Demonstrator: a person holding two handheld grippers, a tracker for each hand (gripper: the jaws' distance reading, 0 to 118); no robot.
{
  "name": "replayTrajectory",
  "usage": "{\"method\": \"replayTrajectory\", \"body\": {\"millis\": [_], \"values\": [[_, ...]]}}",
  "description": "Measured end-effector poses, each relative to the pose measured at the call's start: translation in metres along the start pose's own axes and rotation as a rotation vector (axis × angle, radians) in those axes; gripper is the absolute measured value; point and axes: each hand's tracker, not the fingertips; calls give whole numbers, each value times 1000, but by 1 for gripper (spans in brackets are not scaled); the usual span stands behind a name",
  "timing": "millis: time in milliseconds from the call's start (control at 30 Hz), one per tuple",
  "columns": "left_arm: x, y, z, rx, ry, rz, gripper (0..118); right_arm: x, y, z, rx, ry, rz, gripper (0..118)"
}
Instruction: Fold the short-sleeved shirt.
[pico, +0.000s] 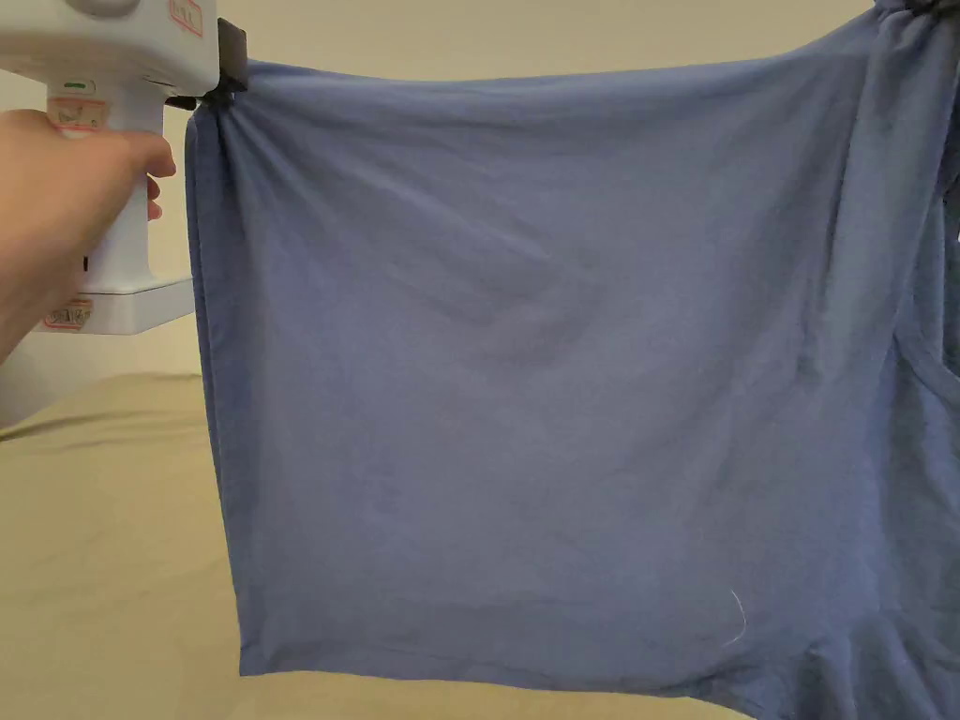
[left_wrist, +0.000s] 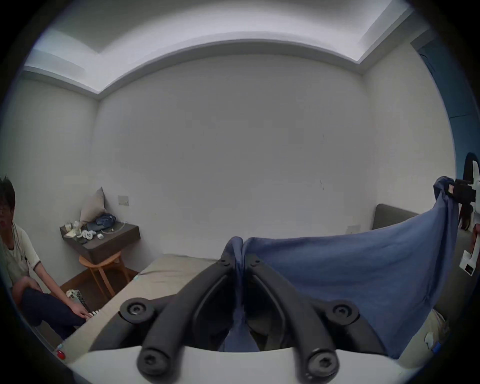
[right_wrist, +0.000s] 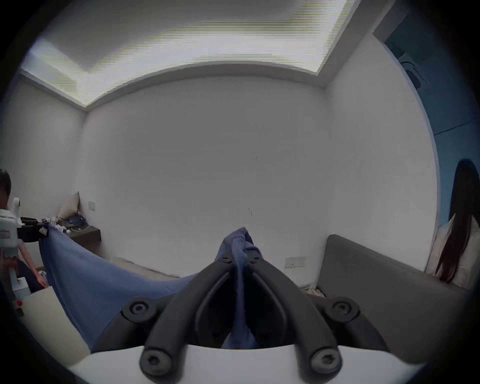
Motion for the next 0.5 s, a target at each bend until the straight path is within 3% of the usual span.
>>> {"method": "replayTrajectory", "body": {"millis": [167,300,500], "values": [[7,-89,-43,-64,-36,54,5,7,-100,-26,-101,13,-26,5],[16,-160,-70,-178,-74,98,5,14,-188,-37,-201,9,-92,5],[24,-206,-81,-254,-84,104,5,19,-252,-42,-294,10,-114,5]]}}
